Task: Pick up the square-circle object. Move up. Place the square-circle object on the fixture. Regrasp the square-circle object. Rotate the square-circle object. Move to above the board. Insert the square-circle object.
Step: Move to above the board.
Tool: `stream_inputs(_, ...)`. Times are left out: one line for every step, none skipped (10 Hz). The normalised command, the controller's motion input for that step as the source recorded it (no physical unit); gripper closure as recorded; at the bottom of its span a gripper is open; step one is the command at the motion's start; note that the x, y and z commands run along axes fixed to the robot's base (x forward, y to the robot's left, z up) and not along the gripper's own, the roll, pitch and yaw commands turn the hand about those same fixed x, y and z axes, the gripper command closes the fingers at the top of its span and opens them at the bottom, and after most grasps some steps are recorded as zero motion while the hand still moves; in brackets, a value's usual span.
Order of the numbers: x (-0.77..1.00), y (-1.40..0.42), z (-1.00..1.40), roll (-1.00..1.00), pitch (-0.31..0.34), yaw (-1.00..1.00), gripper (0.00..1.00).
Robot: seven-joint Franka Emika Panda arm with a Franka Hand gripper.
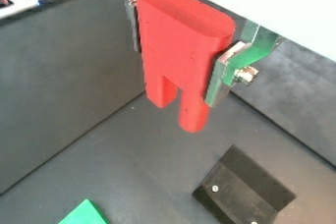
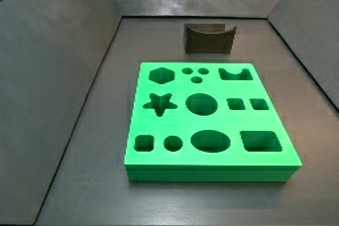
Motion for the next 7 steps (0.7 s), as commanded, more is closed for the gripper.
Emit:
stream_inputs(0.04, -0.05, 0.72, 0.12, 0.093, 0.06, 1.0)
stream_inputs(0.03, -0.03, 0.55, 0.11, 0.094, 0.06, 1.0)
stream_inputs(0.02, -0.01, 0.32, 0.1, 0.095, 0.06, 1.0)
stream_inputs(0.12, -1.0, 0.03, -0.03, 0.558, -0.11, 1.0)
stream_inputs(0.13, -1.0, -0.01, -0.02, 0.516, -0.09, 1.0)
stream_inputs(0.14, -1.0, 0.0, -0.02, 0.473, -0.06, 1.0)
stream_inputs(0.16, -1.0, 0.0, -0.05, 0.324, -0.02, 1.0)
